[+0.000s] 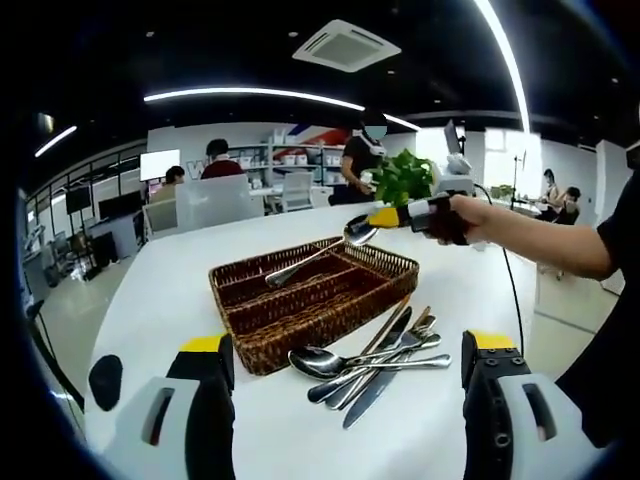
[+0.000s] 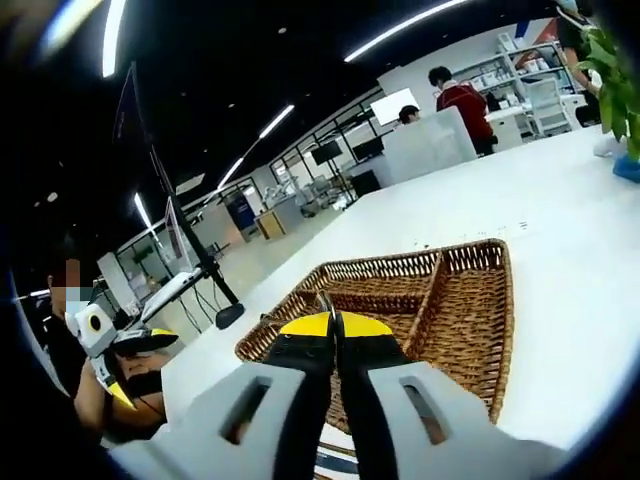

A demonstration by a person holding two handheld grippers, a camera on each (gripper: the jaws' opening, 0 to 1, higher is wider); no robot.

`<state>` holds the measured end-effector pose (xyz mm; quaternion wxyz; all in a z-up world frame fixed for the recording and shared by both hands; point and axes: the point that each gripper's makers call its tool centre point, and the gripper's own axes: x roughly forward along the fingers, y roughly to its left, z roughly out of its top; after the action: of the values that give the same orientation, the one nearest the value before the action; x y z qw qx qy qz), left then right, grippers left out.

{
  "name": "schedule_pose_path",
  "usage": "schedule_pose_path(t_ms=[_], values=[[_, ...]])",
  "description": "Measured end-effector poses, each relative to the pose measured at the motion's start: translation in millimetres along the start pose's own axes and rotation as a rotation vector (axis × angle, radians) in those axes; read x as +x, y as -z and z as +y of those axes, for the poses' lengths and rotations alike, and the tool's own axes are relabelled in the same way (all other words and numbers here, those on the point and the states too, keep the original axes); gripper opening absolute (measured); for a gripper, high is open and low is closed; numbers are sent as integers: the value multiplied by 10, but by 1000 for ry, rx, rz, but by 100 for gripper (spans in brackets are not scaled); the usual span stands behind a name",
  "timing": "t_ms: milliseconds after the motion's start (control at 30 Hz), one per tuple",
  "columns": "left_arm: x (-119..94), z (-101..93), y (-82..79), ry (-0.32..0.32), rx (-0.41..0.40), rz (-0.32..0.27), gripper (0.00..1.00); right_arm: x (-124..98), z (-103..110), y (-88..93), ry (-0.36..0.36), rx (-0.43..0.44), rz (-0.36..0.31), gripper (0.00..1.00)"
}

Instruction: Arrange the knives, forks, and spoons in their matching storage slots by inserting each utensil handle-first until every utensil is classified and aligned in the correct compartment

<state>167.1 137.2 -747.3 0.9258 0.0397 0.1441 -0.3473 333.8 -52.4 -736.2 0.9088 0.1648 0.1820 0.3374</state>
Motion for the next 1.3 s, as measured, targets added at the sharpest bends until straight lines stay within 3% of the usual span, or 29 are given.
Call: schedule_pose_path(t_ms=[600,867,1000,1300], values=[[77,77,-68,10,3,1,97,527,-401,-178,111,109,-21,0],[68,82,-67,12,5,6,98,865,-595,-137,166,183,6,0],[48,96,-26,7,7,19,98,988,-676,-111,209,157,45,0],[13,132,-19,-9,16,25,98,1243,-715,-66,232,170,55,0]])
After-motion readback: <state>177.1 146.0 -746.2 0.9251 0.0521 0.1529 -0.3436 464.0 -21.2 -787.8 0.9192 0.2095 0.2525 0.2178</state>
